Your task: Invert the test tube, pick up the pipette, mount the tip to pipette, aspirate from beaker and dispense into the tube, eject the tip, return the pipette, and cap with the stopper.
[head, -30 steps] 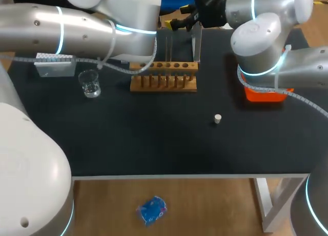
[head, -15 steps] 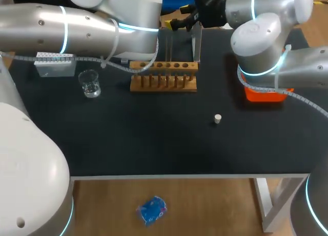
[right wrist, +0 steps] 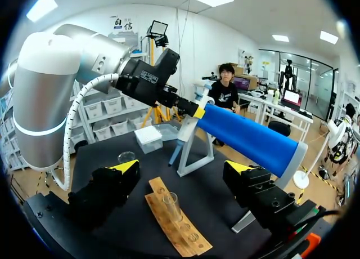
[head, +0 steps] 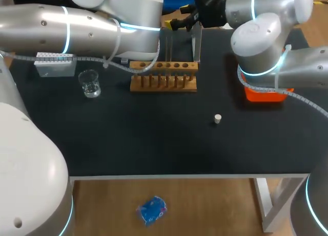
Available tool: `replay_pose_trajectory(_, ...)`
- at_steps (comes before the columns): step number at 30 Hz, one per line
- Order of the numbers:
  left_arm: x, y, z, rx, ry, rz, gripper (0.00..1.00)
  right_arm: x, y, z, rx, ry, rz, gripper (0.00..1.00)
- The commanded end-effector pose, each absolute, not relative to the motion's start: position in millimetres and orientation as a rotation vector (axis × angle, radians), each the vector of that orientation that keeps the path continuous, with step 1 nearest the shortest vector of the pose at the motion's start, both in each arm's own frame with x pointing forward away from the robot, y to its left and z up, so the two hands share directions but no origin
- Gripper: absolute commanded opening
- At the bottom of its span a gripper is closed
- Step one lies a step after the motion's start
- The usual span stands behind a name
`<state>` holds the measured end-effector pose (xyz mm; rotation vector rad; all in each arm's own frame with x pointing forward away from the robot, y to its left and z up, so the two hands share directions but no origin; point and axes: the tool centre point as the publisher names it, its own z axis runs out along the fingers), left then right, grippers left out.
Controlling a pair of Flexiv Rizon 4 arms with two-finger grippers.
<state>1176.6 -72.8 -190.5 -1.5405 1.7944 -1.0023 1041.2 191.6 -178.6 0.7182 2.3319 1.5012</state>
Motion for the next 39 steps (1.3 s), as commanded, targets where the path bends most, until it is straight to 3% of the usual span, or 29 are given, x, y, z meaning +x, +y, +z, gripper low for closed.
replay_pose_trajectory(1,1178,-73,-191,-1.543,1.794,-0.996,0.00,1041,190,-178,0.716,2.335,1.502,1.00)
replay_pose_trajectory(39,1197,-69,-185,-1.530,1.776,-0.982,0.00,1041,190,-178,0.716,2.335,1.502,1.00)
